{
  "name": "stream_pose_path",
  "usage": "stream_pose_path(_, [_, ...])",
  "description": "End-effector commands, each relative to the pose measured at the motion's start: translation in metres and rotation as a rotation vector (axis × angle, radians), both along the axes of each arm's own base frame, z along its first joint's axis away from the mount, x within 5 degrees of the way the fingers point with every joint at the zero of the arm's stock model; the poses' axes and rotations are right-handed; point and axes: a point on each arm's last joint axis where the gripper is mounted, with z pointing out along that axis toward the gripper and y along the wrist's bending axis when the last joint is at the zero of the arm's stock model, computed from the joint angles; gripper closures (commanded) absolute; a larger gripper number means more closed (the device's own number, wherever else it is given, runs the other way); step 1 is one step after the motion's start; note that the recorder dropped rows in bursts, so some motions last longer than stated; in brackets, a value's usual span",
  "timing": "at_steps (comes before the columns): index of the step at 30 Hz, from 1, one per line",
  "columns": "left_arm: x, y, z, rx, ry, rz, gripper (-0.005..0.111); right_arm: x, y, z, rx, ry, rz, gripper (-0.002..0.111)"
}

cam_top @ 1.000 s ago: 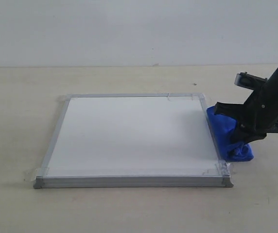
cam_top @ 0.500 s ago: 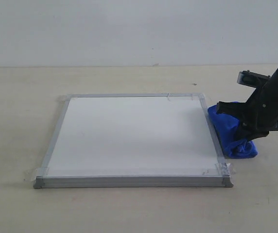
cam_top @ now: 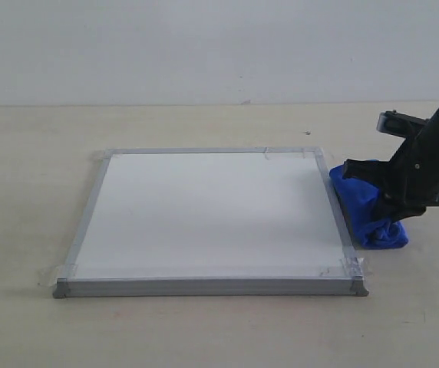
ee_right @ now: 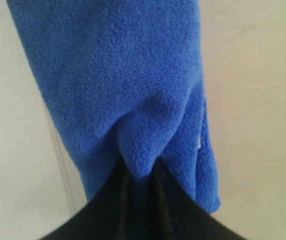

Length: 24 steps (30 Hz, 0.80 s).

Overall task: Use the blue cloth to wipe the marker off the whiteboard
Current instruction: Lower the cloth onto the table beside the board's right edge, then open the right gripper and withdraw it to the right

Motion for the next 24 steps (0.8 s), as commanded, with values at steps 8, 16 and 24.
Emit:
stream_pose_path(8, [0.0,0.0,0.0,0.004,-0.007,0.002,0.102,-0.002,0.001,-0.002,0.008,0.023,0.001,0.045])
stream_pose_path(16, [0.0,0.0,0.0,0.004,-0.007,0.002,0.102,-0.008,0.002,0.019,0.0,-0.01,0.071,0.045])
stream_pose_path(24, [0.0,0.0,0.0,0.004,-0.009,0.002,0.102,-0.023,0.0,0.081,-0.052,-0.171,0.119,0.045])
